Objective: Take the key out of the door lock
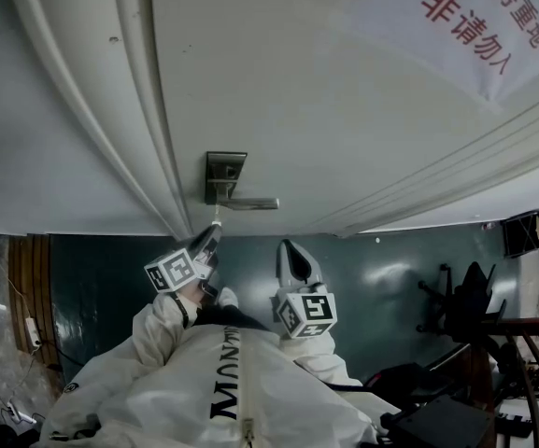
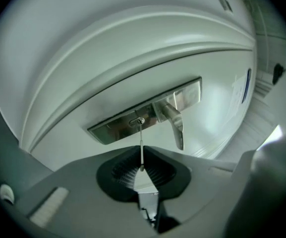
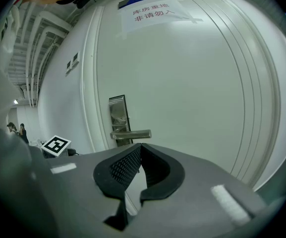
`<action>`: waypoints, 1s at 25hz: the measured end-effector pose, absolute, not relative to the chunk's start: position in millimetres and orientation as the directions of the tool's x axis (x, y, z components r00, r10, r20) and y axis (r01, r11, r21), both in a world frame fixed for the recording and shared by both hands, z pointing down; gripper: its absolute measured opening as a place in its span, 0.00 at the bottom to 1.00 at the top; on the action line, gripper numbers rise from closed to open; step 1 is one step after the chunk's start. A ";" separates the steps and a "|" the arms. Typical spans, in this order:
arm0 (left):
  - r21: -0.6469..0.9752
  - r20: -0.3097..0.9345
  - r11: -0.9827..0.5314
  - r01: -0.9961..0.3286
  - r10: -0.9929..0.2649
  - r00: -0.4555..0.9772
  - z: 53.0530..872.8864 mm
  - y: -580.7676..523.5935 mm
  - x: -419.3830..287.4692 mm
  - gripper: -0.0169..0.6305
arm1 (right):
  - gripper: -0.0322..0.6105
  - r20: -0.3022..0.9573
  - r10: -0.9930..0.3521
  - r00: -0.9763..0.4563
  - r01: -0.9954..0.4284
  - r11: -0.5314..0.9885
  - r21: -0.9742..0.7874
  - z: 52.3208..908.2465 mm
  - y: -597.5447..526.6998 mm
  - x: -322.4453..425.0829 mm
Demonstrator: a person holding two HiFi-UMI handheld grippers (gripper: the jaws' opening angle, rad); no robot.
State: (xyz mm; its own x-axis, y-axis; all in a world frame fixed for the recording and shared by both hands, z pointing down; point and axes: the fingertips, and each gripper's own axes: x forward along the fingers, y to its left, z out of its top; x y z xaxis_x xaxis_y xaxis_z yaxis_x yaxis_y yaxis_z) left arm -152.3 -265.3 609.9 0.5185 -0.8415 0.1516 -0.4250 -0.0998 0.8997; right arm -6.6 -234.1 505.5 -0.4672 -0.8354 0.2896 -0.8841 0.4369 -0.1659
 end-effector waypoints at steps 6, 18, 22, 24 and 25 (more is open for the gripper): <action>0.692 0.275 -0.147 -0.707 -0.851 0.447 605.4 -256.2 -172.9 0.06 | 0.04 0.283 -0.816 -0.504 -0.863 0.473 -0.175 507.7 -236.8 -17.0; -0.090 0.288 -0.170 -0.981 -0.948 0.138 547.2 -233.7 -214.8 0.06 | 0.04 0.255 -0.778 -0.574 -0.819 0.551 -0.161 504.2 -243.2 -33.8; -0.104 0.269 -0.136 -0.985 -0.958 0.103 534.3 -230.4 -213.8 0.06 | 0.04 0.243 -0.765 -0.597 -0.802 0.576 -0.158 501.5 -244.3 -31.3; -0.121 0.262 -0.119 -0.986 -0.962 0.084 527.6 -225.3 -211.6 0.06 | 0.04 0.237 -0.757 -0.609 -0.793 0.587 -0.161 501.2 -243.2 -29.1; -0.128 0.253 -0.112 -0.986 -0.964 0.076 523.4 -223.8 -210.5 0.06 | 0.04 0.232 -0.755 -0.614 -0.789 0.592 -0.161 501.6 -243.3 -28.2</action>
State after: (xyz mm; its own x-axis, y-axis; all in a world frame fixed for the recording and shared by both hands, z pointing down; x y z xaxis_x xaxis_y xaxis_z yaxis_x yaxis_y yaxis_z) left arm -210.5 -223.8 523.4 0.0765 -0.9644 0.2531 -0.9855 -0.1116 -0.1278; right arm -28.2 -243.3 501.6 -0.6138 -0.7545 0.2323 -0.7893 0.5925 -0.1613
